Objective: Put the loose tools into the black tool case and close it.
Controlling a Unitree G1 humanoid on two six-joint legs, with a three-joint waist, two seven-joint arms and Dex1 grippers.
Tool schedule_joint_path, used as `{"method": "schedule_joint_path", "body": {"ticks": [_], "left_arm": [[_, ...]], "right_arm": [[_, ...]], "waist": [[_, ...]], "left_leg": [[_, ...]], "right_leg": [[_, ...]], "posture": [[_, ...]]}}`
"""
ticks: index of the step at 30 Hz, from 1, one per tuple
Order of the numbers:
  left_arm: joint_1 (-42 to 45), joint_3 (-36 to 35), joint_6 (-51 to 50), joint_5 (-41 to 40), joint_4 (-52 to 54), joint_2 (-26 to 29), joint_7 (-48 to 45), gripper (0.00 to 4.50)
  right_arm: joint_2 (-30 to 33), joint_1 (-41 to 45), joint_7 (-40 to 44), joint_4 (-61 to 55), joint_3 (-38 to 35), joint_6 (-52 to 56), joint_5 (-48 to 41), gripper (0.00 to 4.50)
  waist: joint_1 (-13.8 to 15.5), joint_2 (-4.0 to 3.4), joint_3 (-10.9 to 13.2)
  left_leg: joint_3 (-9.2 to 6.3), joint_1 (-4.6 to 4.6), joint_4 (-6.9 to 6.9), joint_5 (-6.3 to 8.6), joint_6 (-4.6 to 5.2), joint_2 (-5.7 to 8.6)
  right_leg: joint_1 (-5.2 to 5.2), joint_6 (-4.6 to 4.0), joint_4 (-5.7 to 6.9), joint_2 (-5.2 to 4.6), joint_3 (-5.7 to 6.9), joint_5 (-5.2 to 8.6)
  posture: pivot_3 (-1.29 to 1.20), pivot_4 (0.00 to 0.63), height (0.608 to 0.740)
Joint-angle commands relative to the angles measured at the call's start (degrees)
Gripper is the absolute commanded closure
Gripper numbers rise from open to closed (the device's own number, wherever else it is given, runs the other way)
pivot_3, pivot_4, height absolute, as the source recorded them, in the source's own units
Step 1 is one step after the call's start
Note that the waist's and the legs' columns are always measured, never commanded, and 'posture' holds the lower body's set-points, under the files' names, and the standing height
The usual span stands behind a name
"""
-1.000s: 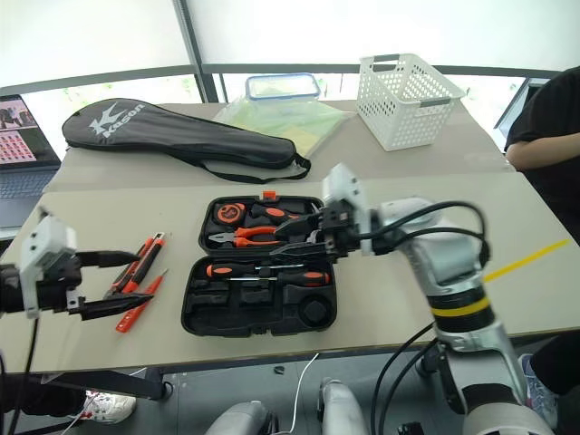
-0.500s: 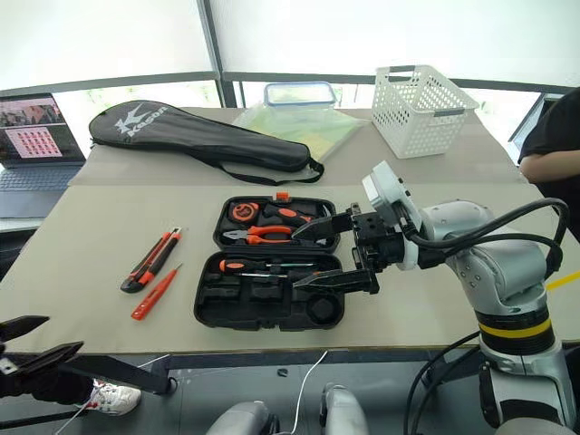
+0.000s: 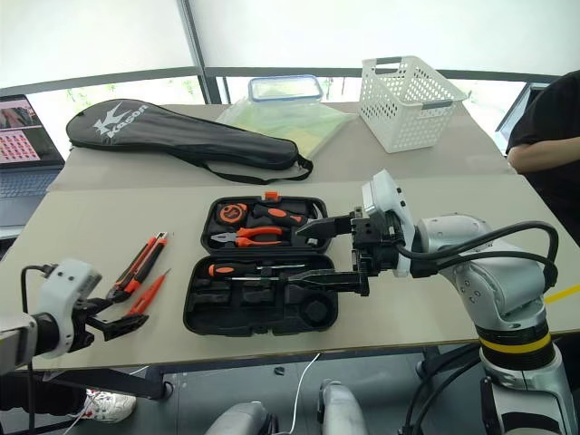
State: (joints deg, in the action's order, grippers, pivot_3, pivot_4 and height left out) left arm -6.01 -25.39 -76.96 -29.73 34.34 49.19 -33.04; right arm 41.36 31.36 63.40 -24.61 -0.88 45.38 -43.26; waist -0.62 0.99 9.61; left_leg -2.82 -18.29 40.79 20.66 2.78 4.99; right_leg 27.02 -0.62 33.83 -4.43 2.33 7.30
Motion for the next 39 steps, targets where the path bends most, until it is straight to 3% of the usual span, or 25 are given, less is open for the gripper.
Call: {"method": "schedule_joint_path", "body": {"ticks": [1, 10, 13, 14, 15, 16, 18, 24, 29, 33, 39], "left_arm": [[2.13, 1.23, -2.73, -1.17, 2.15, -1.65, 1.82, 0.00], [8.22, 11.36, 2.66, 3.92, -5.56, -3.75, 6.71, 0.00], [9.34, 13.96, 5.61, 5.36, -8.13, -3.45, 6.60, 0.67], [9.57, 14.46, 6.46, 5.68, -9.00, -3.40, 6.58, 1.08], [9.77, 14.79, 7.16, 5.74, -9.64, -3.37, 6.32, 1.08], [9.94, 14.95, 7.64, 5.70, -10.13, -3.40, 6.14, 1.68], [10.21, 14.90, 8.48, 5.37, -10.78, -3.50, 5.63, 2.02], [10.79, 13.38, 11.13, 4.06, -9.45, 1.26, 0.84, 4.05], [15.00, 12.51, 15.68, 2.15, -9.27, 9.86, -8.11, 4.07], [21.51, 15.44, 25.77, 2.27, -12.59, 14.85, -18.25, 4.07], [37.00, 31.11, 45.33, 8.34, -20.84, 15.18, -39.31, 4.07]], "right_arm": [[0.91, -0.60, -1.01, -2.30, -2.18, -0.98, -1.26, 0.03], [1.33, -0.35, -2.52, -2.44, -2.73, -0.22, -3.14, 0.03], [1.93, -0.06, -2.14, -2.41, -2.79, -0.10, -3.66, 0.00], [2.26, -0.03, -1.85, -2.60, -2.88, 0.04, -4.17, 0.00], [2.64, -0.16, -1.46, -3.03, -3.03, 0.26, -4.84, 0.00], [2.99, -0.34, -1.20, -3.39, -3.11, 0.36, -5.36, 0.00], [3.71, -0.91, -0.91, -4.06, -3.05, 0.40, -5.92, 0.00], [6.66, -3.06, -0.54, -5.03, -3.52, 2.77, -8.79, 0.00], [9.65, -5.78, 0.71, -6.11, -4.74, 2.87, -9.66, 0.00], [10.89, -8.56, 0.93, -7.32, -4.98, 0.87, -7.73, 0.00], [12.12, -12.37, 1.09, -8.47, -5.24, -1.38, -5.94, 0.00]], "waist": [[0.05, 0.00, 0.00], [1.36, -0.11, -0.06], [1.80, -0.17, -0.08], [1.83, -0.17, -0.08], [1.83, -0.17, -0.08], [1.88, -0.18, -0.09], [1.85, -0.18, -0.09], [1.42, -0.15, -0.07], [1.28, 0.00, 0.01], [1.41, 0.00, 0.01], [1.31, 0.00, 0.02]], "left_leg": [[0.01, 0.00, 0.00, 0.00, -0.03, 0.00], [-0.03, 0.21, 0.05, -0.08, -0.25, 0.05], [-0.16, 0.49, 0.05, -0.10, -0.27, 0.04], [-0.19, 0.62, 0.04, -0.10, -0.27, 0.04], [-0.19, 0.64, 0.04, -0.09, -0.26, 0.04], [-0.18, 0.71, 0.04, -0.08, -0.24, 0.04], [-0.18, 0.72, 0.04, -0.10, -0.21, 0.05], [-0.19, 0.70, 0.01, -0.10, -0.20, -0.01], [-0.19, 0.36, 0.02, -0.13, -0.13, 0.00], [-0.19, 0.02, 0.05, -0.13, -0.13, 0.03], [-0.11, -0.11, 0.04, -0.13, -0.13, 0.04]], "right_leg": [[0.00, -0.01, -0.09, 0.00, -0.02, 0.01], [-0.20, -0.05, 0.12, -0.10, -0.17, 0.00], [-0.57, -0.04, 0.11, -0.15, -0.15, 0.02], [-0.69, -0.02, 0.10, -0.17, -0.14, 0.03], [-0.73, 0.00, 0.09, -0.17, -0.14, 0.04], [-0.79, 0.06, 0.09, -0.18, -0.16, 0.07], [-0.78, 0.10, 0.10, -0.19, -0.16, 0.10], [-0.74, 0.03, 0.09, -0.32, -0.16, 0.10], [-0.44, 0.00, 0.00, -0.15, -0.08, 0.08], [-0.18, -0.03, -0.08, -0.11, -0.04, 0.05], [-0.09, -0.04, -0.23, -0.26, 0.02, 0.04]], "posture": [[0.00, 0.150, 0.740], [0.00, 0.150, 0.740], [0.00, 0.150, 0.740], [0.00, 0.150, 0.740], [0.00, 0.150, 0.740], [0.00, 0.150, 0.740], [0.00, 0.150, 0.740], [0.00, 0.150, 0.740], [0.00, 0.150, 0.740], [0.00, 0.150, 0.740], [0.00, 0.150, 0.740]]}}
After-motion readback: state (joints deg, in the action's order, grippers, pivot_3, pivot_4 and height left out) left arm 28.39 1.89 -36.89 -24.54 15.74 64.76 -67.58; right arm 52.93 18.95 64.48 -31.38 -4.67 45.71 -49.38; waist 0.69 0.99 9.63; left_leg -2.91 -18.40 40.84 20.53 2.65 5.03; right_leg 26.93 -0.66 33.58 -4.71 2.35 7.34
